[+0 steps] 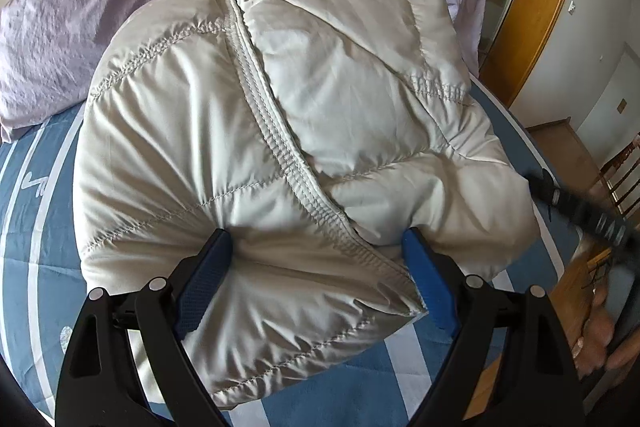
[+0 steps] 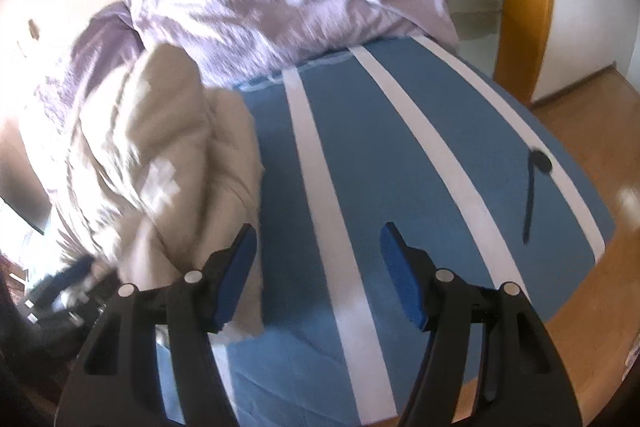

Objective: Fold large clothes

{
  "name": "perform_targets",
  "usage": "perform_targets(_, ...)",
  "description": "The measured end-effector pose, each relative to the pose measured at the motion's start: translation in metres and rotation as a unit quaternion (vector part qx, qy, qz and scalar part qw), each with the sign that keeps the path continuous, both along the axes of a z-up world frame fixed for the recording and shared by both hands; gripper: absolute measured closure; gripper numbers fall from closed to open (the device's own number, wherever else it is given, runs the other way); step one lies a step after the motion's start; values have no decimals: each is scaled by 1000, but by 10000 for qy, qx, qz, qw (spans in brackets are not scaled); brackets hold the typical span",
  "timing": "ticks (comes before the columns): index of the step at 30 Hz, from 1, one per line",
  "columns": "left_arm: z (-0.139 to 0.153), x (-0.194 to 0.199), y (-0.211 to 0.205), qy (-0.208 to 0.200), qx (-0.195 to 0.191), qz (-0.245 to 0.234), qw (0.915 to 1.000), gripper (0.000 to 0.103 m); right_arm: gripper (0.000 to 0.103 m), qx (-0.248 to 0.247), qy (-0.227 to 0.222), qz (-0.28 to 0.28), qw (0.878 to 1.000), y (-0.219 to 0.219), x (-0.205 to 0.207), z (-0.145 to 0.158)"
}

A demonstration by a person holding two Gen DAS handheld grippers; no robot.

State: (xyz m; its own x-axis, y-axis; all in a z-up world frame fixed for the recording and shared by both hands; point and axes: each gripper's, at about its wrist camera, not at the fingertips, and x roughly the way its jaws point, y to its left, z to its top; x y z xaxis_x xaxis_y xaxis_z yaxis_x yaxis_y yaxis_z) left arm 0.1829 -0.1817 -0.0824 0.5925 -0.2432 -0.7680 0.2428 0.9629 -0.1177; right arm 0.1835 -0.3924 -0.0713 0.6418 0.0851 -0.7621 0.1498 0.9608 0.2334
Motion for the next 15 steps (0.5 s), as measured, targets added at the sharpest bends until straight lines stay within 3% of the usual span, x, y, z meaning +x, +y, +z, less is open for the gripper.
perform_targets(2, 1, -1, 2, 2, -16, -40, 10000, 16, 41, 40, -147, 147, 9998, 4, 9, 11)
perform_targets(5, 3, -1, 6, 7, -52, -125, 9999, 16, 57, 115, -248, 440, 9987, 14, 22, 26)
perform_targets(7, 3, -2, 7, 0, -60, -182, 9998, 16, 73, 174, -337, 676, 9970, 22, 30, 34)
perform_targets(10, 3, -4, 10, -1, -82, -233, 9997, 16, 85, 227, -481, 1028, 9933, 37, 38, 46)
perform_targets(15, 4, -4, 10, 2, -93, -259, 9996, 16, 91, 280, -655, 1504, 9861, 62, 50, 56)
